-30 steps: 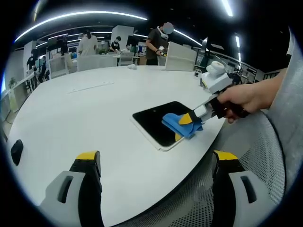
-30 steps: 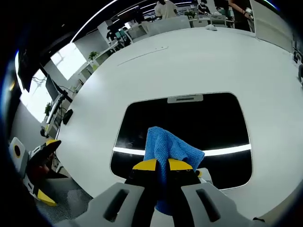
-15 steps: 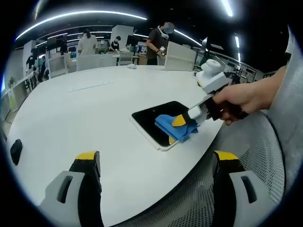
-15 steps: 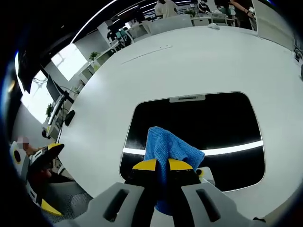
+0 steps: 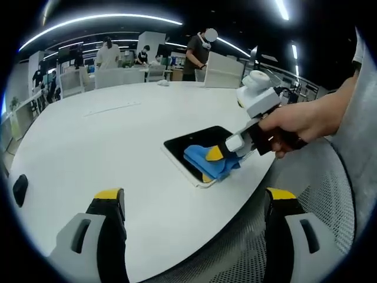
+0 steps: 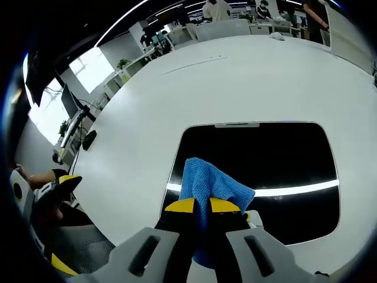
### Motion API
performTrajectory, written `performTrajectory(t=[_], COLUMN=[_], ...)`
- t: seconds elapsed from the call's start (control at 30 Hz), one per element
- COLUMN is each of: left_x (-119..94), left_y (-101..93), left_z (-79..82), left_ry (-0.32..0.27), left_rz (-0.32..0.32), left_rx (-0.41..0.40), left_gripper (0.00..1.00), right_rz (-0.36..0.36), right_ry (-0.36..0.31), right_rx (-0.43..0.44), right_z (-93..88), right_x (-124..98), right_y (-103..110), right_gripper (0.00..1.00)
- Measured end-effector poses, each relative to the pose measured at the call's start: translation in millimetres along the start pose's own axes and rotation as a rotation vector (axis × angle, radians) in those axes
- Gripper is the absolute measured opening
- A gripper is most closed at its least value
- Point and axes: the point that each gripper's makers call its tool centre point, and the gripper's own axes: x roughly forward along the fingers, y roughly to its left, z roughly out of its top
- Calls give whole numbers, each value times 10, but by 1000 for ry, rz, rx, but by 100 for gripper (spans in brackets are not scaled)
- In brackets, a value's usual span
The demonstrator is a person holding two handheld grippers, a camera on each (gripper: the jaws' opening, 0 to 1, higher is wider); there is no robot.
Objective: Wipe the mirror surface with the cleaning cloth until all visible marks leave the cleaned area.
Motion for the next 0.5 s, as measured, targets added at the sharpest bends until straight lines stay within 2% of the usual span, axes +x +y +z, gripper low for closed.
performTrajectory(t=[0.5], left_x=[-6], left_y=[10], left_z=[10], left_ry=[0], left_rz=[9], left_rx=[0], left_gripper=[97], right_rz=[8], right_ry=[2], right_rx=[-4], right_z=[29], right_x=[77], right_y=[144], right_gripper=[2])
